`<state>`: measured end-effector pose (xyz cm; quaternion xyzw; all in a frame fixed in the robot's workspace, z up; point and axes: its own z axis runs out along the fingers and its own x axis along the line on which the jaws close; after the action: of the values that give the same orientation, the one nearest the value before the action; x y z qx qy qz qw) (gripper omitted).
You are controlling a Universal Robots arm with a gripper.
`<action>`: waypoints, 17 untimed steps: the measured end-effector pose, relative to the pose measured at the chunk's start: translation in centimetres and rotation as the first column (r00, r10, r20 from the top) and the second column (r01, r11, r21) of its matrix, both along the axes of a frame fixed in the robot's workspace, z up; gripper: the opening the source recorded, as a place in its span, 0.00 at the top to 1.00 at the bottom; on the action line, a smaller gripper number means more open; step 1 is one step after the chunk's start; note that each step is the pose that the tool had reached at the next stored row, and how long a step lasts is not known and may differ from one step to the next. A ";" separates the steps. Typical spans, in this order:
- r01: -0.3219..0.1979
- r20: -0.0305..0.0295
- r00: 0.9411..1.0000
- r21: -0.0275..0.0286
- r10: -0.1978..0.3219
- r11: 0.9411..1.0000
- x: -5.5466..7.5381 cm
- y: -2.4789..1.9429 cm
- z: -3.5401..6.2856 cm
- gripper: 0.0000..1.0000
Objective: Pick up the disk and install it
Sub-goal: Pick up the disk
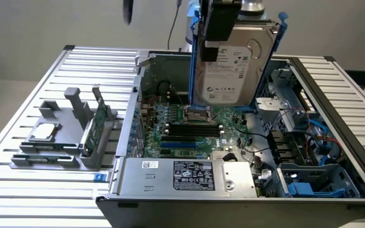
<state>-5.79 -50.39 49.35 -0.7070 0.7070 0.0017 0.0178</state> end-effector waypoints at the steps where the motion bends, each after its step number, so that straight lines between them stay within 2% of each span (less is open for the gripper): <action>1: 0.000 0.000 1.000 0.001 0.000 1.000 0.4 -0.17 0.00 0.67; 12: 0.000 0.004 1.000 0.010 0.000 1.000 4.1 -2.05 -0.11 0.67; 17: 0.000 0.007 1.000 0.012 0.000 1.000 5.5 -3.00 -0.20 0.67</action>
<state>-0.25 -53.39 49.15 -0.7068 0.7069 0.0035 0.0247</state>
